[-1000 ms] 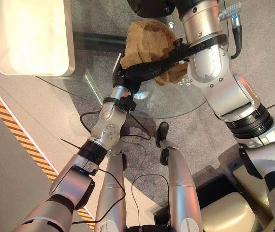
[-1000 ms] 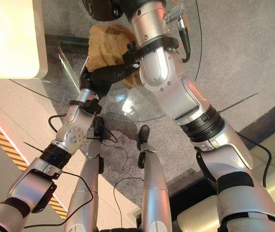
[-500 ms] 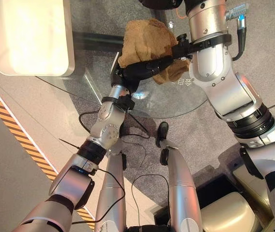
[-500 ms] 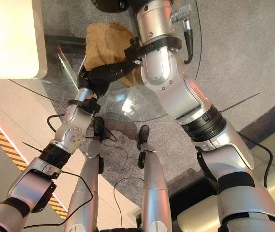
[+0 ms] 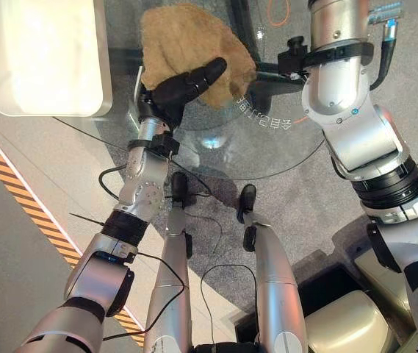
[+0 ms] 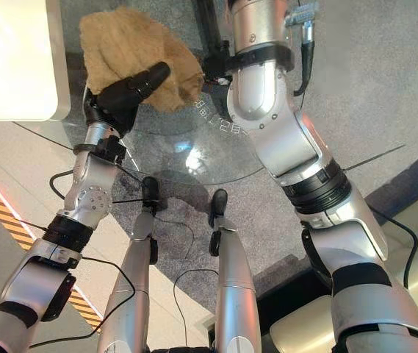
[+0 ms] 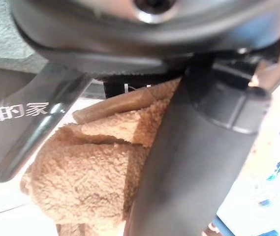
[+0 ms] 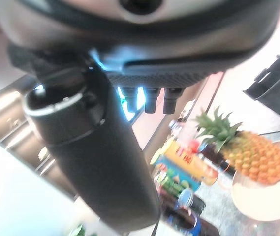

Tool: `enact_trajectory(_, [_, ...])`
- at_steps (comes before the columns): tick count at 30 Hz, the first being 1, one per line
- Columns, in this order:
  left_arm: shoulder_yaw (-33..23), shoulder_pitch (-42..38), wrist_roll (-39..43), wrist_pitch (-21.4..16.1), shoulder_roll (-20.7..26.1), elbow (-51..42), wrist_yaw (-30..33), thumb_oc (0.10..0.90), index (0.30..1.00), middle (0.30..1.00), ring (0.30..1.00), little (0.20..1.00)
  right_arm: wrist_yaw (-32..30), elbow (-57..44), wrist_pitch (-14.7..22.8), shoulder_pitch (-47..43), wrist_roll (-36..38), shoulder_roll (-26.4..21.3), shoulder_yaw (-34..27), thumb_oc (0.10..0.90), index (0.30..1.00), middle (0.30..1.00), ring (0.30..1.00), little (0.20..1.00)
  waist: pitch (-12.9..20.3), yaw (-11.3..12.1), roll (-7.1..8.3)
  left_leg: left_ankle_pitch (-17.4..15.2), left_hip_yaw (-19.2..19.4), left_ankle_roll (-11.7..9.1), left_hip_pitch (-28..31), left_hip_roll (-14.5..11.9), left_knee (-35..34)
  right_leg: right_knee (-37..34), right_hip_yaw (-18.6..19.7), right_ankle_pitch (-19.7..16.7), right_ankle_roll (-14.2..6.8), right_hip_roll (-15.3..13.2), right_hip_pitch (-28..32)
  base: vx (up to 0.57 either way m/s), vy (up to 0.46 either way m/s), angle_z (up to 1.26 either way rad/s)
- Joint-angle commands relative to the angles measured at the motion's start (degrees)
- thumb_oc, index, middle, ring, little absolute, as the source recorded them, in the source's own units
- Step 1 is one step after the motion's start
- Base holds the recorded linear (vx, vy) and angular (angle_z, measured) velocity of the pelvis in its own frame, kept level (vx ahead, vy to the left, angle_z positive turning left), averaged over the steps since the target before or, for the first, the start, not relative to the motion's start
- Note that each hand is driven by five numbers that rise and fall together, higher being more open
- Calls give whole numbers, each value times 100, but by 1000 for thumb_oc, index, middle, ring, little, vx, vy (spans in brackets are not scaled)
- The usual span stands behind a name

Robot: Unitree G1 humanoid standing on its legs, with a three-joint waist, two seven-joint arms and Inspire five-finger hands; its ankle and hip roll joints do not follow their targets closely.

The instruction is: Wipe the table with a cloth and put it in the basket.

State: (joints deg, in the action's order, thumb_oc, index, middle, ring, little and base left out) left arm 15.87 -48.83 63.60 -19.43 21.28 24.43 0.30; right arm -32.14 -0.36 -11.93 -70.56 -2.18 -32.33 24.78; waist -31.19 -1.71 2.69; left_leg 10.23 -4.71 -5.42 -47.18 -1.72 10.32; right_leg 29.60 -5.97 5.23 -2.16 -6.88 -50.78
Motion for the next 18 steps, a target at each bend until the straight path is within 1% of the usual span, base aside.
enact_trajectory(1, [-276, -574, 30, -739, -99, -754, -582, 100, 300, 300, 300, 200, -425, -484, 535, -376, -136, -319, -555, 800, 900, 900, 900, 900, 140, 128, 87, -770, 315, 358, 261, 340, 559, -1405, 237, -815, -203, 349, 618, 0, 0, 0])
enact_trajectory(4, [-414, -593, 157, -779, -65, -764, -624, 100, 300, 300, 300, 200, -507, -392, 503, -226, -158, -351, -666, 800, 900, 900, 900, 900, 140, 117, 66, -773, 322, 352, 273, 340, 535, -1421, 237, -805, -208, 340, 627, 0, 0, 0])
enact_trajectory(5, [-424, -606, 157, -786, -56, -766, -628, 100, 300, 300, 300, 200, -536, -379, 502, -215, -189, -360, -684, 800, 900, 900, 900, 900, 140, 111, 67, -726, 325, 355, 239, 344, 526, -1436, 234, -849, -206, 332, 597, 0, 0, 0])
enact_trajectory(7, [-459, -600, 171, -815, -19, -759, -646, 100, 300, 300, 300, 200, -637, -299, 427, -113, -340, -453, -747, 800, 900, 900, 900, 900, 140, 104, 60, -773, 323, 350, 271, 334, 523, -1425, 237, -811, -221, 336, 620, 0, 0, 0])
enact_trajectory(8, [-484, -600, 187, -830, 12, -756, -677, 100, 300, 300, 300, 200, -679, -240, 388, -72, -306, -515, -779, 800, 900, 900, 900, 900, 140, 96, 57, -731, 324, 352, 233, 340, 524, -1438, 236, -855, -225, 325, 587, 0, 0, 0])
enact_trajectory(10, [-507, -631, 207, -844, 33, -709, -722, 100, 300, 300, 300, 200, -724, -93, 349, -33, -237, -558, -806, 800, 900, 900, 900, 900, 140, 100, 47, -782, 323, 351, 259, 332, 529, -1431, 232, -815, -236, 325, 609, 0, 0, 0])
enact_trajectory(11, [-520, -653, 227, -849, 49, -696, -740, 100, 300, 300, 300, 200, -734, -39, 326, -23, -218, -576, -816, 800, 900, 900, 900, 900, 140, 96, 48, -737, 326, 350, 221, 335, 523, -1442, 229, -857, -237, 315, 576, 0, 0, 0])
enact_trajectory(12, [-559, -669, 295, -864, 73, -652, -792, 100, 300, 300, 300, 200, -777, 163, 343, 35, -113, -638, -830, 800, 900, 900, 900, 900, 140, 99, 35, -795, 323, 342, 245, 325, 533, -1423, 222, -809, -248, 311, 592, 0, 0, 0])
enact_trajectory(18, [-711, -754, 544, -1021, 203, -423, -993, 100, 300, 300, 300, 200, -1011, 886, 387, 389, 172, -813, -952, 800, 900, 900, 900, 900, 140, 69, -15, -785, 321, 322, 172, 312, 542, -1400, 221, -826, -278, 289, 503, 0, 0, 0])
